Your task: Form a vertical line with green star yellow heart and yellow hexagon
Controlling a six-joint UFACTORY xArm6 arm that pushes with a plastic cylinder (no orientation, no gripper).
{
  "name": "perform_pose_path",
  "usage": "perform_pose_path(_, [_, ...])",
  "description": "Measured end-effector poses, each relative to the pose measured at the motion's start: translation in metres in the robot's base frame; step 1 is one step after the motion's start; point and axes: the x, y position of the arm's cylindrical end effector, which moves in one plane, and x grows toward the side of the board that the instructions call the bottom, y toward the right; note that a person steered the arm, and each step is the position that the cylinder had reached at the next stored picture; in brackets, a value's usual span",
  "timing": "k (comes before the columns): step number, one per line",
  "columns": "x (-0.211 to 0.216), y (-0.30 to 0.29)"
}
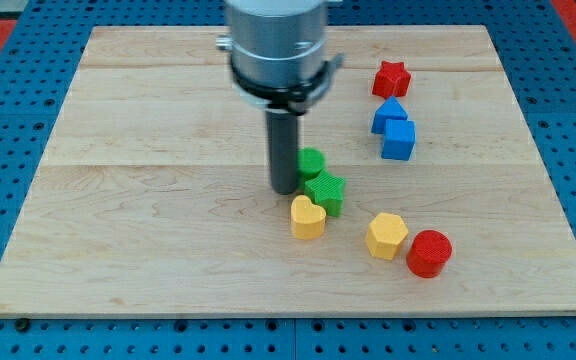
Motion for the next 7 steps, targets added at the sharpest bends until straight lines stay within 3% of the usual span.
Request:
perform_pose_path(1, [-0.017, 0.004])
perform_pose_path(2, [-0.020, -0.066])
perform_pose_path(3, [0.031, -0.062])
perform_pose_path(6, [0.047, 0.085])
perform_pose_path(7, [0.041, 0.079])
